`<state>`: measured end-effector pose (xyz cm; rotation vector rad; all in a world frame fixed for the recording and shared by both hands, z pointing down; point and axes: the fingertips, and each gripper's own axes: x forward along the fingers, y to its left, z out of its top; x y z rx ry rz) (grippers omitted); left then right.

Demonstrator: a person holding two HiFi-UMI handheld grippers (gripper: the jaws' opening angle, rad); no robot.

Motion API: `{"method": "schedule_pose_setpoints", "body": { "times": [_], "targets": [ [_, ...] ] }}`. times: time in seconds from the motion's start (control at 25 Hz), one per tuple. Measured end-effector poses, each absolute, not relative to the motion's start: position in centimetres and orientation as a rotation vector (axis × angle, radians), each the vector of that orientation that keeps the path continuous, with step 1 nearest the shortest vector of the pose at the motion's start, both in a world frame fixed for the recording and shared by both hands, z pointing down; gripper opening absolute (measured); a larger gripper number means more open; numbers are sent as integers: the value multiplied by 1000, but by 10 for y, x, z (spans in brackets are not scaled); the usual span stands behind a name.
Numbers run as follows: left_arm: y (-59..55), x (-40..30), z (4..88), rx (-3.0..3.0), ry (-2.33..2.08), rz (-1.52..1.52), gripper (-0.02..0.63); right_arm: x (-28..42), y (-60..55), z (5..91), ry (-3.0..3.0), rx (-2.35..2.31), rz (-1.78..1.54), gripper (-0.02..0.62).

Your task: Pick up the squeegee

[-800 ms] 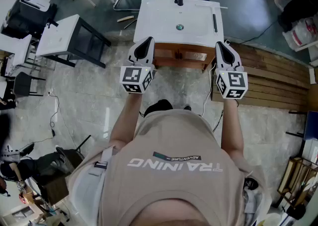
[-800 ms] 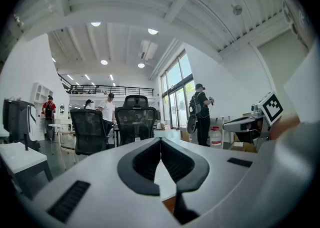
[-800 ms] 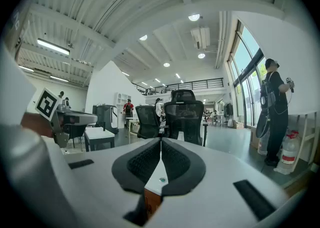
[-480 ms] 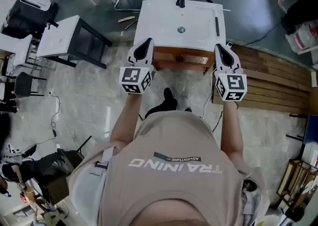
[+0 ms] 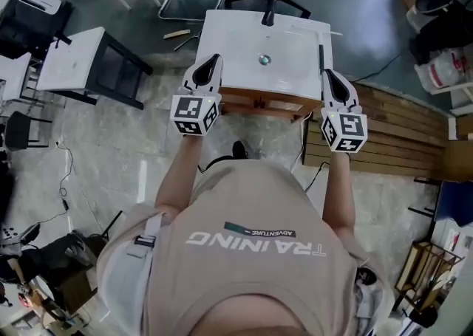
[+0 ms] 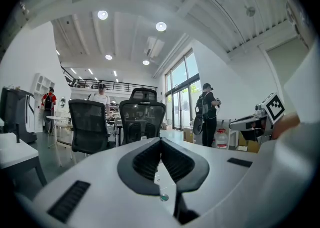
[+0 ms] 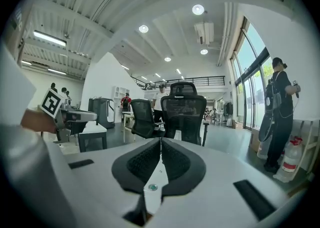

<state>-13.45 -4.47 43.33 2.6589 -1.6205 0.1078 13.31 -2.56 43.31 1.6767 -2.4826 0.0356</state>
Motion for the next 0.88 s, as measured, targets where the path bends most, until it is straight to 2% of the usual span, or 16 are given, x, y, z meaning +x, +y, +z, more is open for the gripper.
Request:
{"method": "schedule_pose_setpoints", "body": {
  "times": [0.36,0.88],
  "targets": [
    [-107,-159,459,2688,-1507,155,12,122,-73,459,-2366,1759,115,32],
    [-174,-160,494,2613,-1457,172,12,148,-131,509,-2233,1780,248,34]
  ]
}}
